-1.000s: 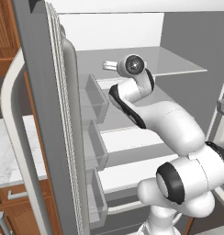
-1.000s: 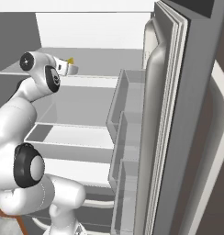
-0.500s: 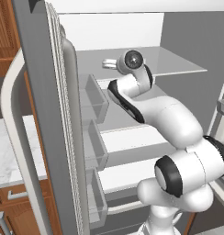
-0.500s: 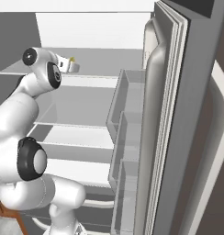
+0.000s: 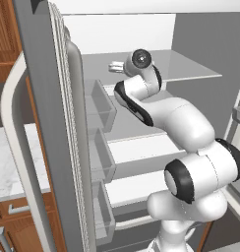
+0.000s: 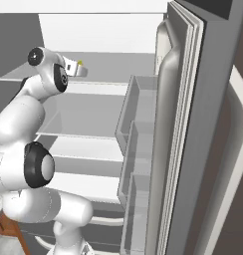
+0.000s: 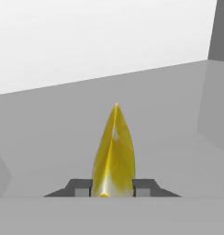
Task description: There is a bowl on the dining counter. Grab a lemon wedge from the fridge and place it in the bowl. Then get the liquor bottle and glass cup from the cabinet and place them next to the bowl.
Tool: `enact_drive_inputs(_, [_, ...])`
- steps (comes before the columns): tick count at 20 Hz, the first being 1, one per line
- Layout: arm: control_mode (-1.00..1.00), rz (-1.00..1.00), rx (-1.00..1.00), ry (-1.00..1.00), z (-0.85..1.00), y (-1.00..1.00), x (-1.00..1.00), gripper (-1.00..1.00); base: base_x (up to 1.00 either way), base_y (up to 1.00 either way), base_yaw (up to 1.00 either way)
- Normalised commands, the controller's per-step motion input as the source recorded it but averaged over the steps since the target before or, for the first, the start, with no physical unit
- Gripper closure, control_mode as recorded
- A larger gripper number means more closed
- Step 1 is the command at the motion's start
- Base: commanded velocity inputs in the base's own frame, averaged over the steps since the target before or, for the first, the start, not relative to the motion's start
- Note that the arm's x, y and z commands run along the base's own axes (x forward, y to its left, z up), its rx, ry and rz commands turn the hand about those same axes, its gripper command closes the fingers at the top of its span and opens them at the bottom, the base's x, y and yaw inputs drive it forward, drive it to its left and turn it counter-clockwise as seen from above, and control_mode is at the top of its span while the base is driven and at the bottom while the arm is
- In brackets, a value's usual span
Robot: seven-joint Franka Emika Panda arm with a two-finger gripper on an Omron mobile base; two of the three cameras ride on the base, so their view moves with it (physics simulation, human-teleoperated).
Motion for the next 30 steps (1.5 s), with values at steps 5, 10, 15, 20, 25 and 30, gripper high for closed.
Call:
enact_drive_inputs(5, [-1.00, 0.00, 0.00, 0.00, 0.00, 0.00, 0.00, 1.00, 0.00, 0.00, 0.00])
enact_drive_inputs(10, [-1.00, 0.00, -0.01, -0.11, 0.22, 0.00, -0.04, 1.00, 0.00, 0.00, 0.00])
enact_drive_inputs(15, [-1.00, 0.00, -0.02, -0.19, 0.36, 0.06, -0.14, 1.00, 0.00, 0.00, 0.00])
enact_drive_inputs(20, [-1.00, 0.00, -0.05, -0.08, 0.07, 0.23, -0.16, 1.00, 0.00, 0.00, 0.00])
enact_drive_inputs(25, [-1.00, 0.00, -0.01, -0.01, 0.00, 0.16, -0.23, 1.00, 0.00, 0.00, 0.00])
enact_drive_inputs(30, [-1.00, 0.00, -0.01, -0.01, -0.01, 0.08, -0.35, 1.00, 0.00, 0.00, 0.00])
